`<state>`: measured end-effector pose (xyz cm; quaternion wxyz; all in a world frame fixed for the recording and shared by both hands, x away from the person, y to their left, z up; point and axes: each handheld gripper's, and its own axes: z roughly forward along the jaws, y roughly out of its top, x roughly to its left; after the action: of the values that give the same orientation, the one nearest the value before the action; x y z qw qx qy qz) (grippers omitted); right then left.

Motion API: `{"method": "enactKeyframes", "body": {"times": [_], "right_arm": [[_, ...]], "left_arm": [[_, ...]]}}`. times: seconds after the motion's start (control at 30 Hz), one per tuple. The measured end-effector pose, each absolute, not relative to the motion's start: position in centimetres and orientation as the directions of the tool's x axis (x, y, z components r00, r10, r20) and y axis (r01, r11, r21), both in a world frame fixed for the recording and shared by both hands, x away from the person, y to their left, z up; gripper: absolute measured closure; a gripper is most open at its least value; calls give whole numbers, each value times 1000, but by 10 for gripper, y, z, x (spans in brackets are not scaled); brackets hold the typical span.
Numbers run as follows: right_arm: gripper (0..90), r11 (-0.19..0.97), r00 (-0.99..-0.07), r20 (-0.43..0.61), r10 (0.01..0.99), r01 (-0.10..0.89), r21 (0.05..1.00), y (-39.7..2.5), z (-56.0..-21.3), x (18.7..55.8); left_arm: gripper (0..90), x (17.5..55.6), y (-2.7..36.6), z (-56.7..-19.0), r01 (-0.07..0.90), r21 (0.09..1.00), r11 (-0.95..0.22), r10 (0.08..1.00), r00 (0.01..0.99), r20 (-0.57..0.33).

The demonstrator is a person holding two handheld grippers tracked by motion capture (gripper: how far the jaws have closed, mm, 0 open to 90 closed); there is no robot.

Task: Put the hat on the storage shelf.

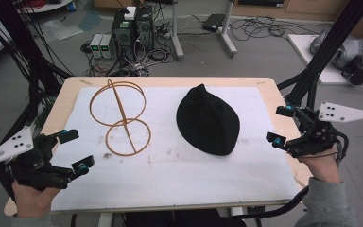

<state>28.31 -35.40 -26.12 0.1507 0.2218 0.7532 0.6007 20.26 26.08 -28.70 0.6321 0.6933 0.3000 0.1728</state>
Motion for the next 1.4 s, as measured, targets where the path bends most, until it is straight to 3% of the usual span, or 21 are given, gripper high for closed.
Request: {"method": "enactKeyframes", "body": {"times": [1.2, 1.4], "right_arm": [[28, 243, -906, 30, 422, 145, 959, -278, -244, 390], [43, 207, -917, -13, 400, 77, 975, -269, -244, 403]], "left_arm": [[18, 186, 277, -295, 211, 977, -26, 670, 729, -140], [18, 190, 273, -301, 234, 971, -48, 673, 726, -141]]}}
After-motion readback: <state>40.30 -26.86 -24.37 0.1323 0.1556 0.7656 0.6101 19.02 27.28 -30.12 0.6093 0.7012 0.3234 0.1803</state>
